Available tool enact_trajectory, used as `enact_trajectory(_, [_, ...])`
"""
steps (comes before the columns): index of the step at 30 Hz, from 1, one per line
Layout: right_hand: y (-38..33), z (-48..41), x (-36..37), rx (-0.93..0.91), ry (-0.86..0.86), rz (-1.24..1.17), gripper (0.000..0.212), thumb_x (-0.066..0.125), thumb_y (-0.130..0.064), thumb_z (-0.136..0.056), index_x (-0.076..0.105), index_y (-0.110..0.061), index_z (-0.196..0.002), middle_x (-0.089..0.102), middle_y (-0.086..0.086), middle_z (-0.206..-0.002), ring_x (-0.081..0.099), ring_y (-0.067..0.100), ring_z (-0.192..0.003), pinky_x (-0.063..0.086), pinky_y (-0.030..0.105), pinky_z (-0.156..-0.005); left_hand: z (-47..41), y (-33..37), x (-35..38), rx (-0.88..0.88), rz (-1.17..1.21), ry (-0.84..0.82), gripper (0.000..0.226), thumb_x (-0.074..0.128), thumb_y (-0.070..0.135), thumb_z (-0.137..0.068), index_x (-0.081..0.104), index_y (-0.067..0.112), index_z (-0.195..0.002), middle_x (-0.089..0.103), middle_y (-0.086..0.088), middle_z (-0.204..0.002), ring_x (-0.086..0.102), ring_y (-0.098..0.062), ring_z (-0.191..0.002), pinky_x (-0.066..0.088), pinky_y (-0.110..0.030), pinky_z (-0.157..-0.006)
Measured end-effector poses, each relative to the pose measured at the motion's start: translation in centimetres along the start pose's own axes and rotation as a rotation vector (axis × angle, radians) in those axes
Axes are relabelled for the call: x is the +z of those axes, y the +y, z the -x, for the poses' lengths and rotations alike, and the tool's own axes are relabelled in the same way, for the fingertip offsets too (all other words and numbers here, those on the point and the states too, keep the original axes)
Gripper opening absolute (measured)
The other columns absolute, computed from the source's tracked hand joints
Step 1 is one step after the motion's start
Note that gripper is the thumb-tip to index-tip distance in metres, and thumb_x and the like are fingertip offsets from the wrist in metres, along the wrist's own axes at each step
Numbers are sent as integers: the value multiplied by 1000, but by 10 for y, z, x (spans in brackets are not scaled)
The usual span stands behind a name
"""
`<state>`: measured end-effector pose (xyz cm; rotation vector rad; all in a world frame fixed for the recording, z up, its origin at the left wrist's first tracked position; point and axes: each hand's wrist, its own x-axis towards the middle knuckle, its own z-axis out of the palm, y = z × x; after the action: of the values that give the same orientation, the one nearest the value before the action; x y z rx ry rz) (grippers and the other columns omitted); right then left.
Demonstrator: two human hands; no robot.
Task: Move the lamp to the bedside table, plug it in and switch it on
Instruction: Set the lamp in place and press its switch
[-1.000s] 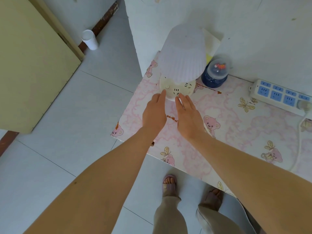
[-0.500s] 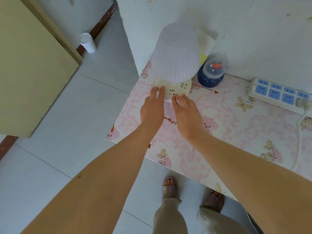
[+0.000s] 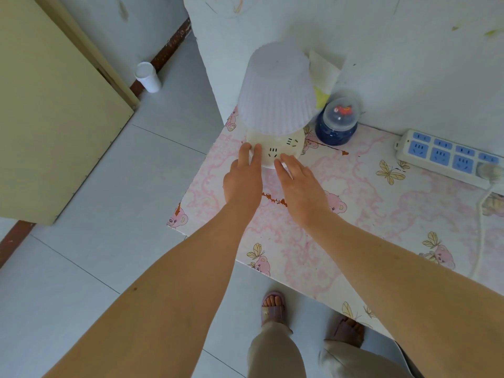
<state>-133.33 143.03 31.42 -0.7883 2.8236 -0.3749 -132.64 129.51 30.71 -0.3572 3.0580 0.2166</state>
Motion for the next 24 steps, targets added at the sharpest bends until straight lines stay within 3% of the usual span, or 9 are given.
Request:
enact_trajectory(7, [5,-3,-9,-27,-37,0,69,46,4,-88,12,-1,-148,12,13,-160,19,27,-146,25,37,-118,3,4,4,-6,-17,-48,93,63,0,-80,7,17,-152,7,-8,-160,48,-31,-116,50,-39,-80])
enact_trajectory(14, [5,-4,-11,-20,-96,7,72,49,4,-88,10,-1,-149,8,12,-161,21,29,-144,29,42,-115,5,6,4,-17,24,-76,91,65,1,-82,8,14,-152,6,-9,-161,46,-33,-123,51,-43,-90])
enact_trajectory(19, [7,-6,-11,-12,-128,10,77,52,3,-86,8,-3,-149,4,10,-162,16,27,-146,28,45,-116,4,7,-1,-22,50,-113,92,63,0,-83,6,15,-153,3,-7,-161,45,-32,-124,51,-43,-92])
enact_trajectory(24, [10,-7,-14,21,-168,-95,78,52,4,-84,13,-10,-150,4,3,-163,20,26,-146,36,39,-111,2,8,-6,-28,69,-160,95,66,-4,-80,8,14,-153,3,-5,-161,46,-32,-125,52,-41,-91])
